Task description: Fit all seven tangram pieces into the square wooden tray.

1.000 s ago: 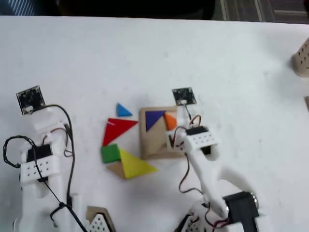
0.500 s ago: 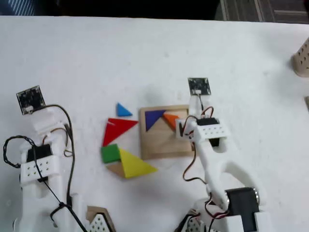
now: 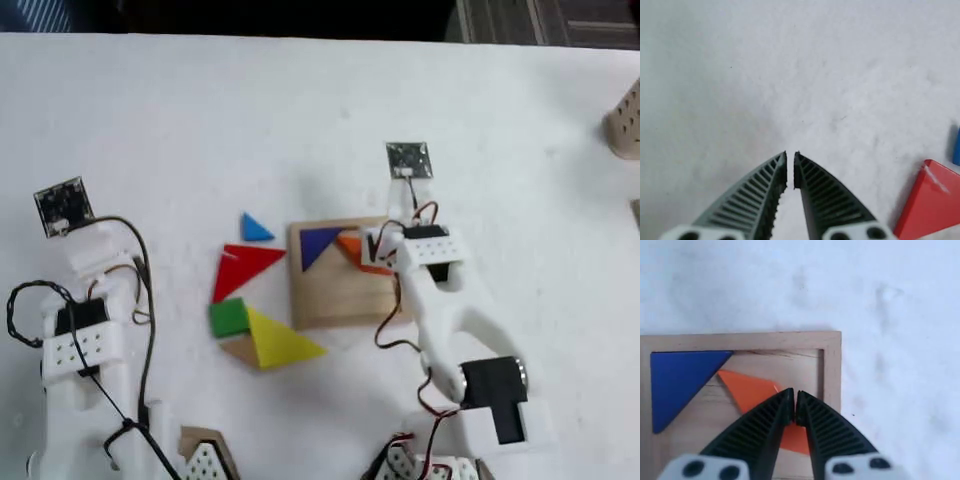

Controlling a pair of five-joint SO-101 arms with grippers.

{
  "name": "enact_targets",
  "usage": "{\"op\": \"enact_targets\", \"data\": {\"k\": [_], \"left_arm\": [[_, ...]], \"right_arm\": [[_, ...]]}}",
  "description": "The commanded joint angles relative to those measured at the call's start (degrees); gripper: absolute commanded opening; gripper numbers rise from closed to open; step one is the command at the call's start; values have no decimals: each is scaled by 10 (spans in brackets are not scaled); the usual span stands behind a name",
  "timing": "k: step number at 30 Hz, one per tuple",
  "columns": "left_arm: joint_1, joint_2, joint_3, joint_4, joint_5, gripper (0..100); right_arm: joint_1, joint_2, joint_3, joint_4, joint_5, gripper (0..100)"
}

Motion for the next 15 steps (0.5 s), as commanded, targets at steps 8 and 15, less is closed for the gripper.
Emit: {"op": "enact_targets", "data": {"k": [8, 15], "left_arm": [[11, -14, -15, -10, 6, 49], [11, -14, -15, -10, 6, 49]], "right_arm": [[-22, 72, -69, -44, 73, 18], [-56, 74, -103, 25, 114, 18]]}}
